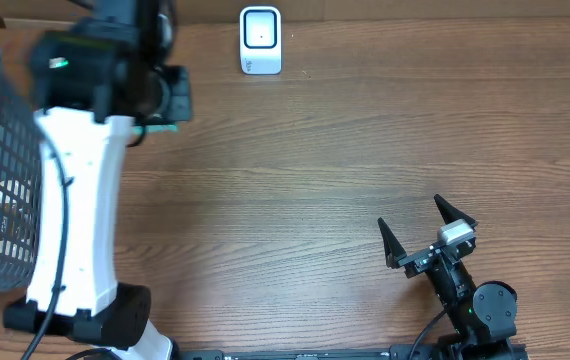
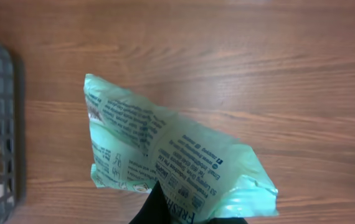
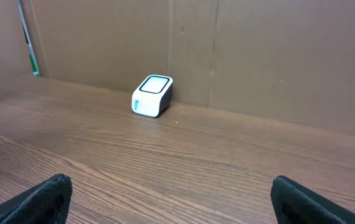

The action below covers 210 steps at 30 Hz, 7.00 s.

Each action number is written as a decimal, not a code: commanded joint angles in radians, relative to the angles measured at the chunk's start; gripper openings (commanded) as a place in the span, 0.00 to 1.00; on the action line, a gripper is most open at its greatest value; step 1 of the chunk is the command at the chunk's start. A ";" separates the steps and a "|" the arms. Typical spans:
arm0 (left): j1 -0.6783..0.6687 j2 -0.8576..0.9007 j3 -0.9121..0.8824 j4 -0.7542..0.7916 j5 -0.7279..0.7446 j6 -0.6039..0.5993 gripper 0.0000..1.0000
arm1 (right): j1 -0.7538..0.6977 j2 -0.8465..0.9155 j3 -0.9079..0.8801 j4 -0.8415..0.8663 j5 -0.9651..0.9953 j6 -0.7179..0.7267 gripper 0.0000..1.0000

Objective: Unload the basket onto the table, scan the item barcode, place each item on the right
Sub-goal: 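Lift the green packet and hold it under the white scanner, then lower the green packet onto the table centre and release it, then reach the left gripper into the basket and grasp the bread bag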

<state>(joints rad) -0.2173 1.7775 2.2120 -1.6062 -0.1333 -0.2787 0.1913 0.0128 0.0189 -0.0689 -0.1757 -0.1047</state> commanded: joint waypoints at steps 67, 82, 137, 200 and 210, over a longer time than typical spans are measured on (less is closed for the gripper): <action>-0.111 0.032 -0.548 0.362 -0.241 -0.308 0.04 | -0.002 -0.010 -0.011 0.005 0.006 0.004 1.00; -0.303 0.303 -0.548 0.400 -0.266 -0.305 0.04 | -0.002 -0.010 -0.011 0.005 0.006 0.004 1.00; 1.108 0.140 0.177 -0.053 0.079 -0.162 1.00 | -0.002 -0.010 -0.011 0.005 0.006 0.004 1.00; 1.023 0.105 -0.246 0.335 -0.061 -0.293 0.04 | -0.002 -0.010 -0.011 0.005 0.006 0.004 1.00; 0.997 -0.230 -0.225 0.365 -0.044 -0.247 0.04 | -0.002 -0.010 -0.011 0.005 0.006 0.004 1.00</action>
<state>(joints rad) 0.8032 1.6352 1.9724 -1.2491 -0.1913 -0.5629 0.1913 0.0128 0.0189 -0.0696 -0.1757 -0.1051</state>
